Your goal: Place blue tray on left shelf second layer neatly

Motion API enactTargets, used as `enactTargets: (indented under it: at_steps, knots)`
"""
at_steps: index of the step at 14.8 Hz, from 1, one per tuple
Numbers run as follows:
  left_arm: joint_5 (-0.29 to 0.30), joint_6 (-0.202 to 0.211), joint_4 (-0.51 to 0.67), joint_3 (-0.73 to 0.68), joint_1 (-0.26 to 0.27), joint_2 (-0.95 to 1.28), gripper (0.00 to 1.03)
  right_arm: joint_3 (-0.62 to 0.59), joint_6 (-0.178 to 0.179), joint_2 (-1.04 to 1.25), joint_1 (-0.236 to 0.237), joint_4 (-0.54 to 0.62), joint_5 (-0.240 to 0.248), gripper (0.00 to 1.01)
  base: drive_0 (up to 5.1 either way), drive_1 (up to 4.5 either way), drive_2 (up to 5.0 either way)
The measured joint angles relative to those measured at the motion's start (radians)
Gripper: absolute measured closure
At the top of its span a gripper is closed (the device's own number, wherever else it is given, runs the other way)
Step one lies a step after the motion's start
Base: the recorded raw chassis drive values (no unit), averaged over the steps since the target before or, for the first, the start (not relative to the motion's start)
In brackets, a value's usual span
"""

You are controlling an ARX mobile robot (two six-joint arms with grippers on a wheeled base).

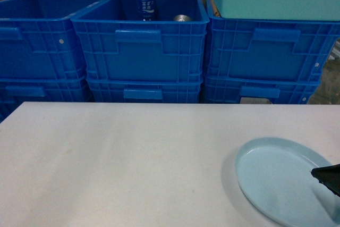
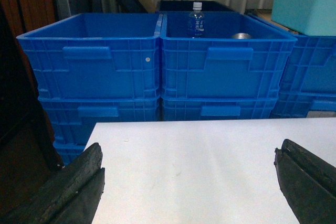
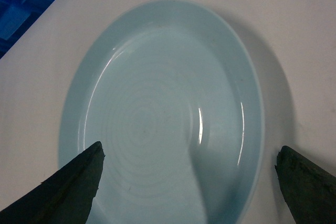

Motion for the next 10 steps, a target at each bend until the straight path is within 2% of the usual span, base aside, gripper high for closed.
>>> enactTargets:
  at_steps: [2,5,7,9,10]
  knots:
    - [0.000,0.000,0.000,0.000,0.000,0.000,0.05,-0.013,-0.001,0.010,0.024,0.034,0.007,0.03,0.0,0.00,0.0]
    - [0.000,0.000,0.000,0.000,0.000,0.000,0.05,-0.012,-0.001,0.043,0.037,0.047,0.024,0.38,0.0,0.00,0.0]
    - [0.000,0.000,0.000,0.000,0.000,0.000,0.05,-0.019,0.000,0.058,0.037,0.066,0.046,0.70,0.0,0.00,0.0]
    - [0.000,0.000,0.000,0.000,0.000,0.000,0.05,-0.029,-0.001,0.070,0.021,0.080,0.049,0.91,0.0,0.00,0.0]
    - [-0.001,0.000,0.000,0.000,0.000,0.000,0.05,-0.040,-0.013,0.071,0.006,0.092,0.040,0.99,0.0,0.00,0.0]
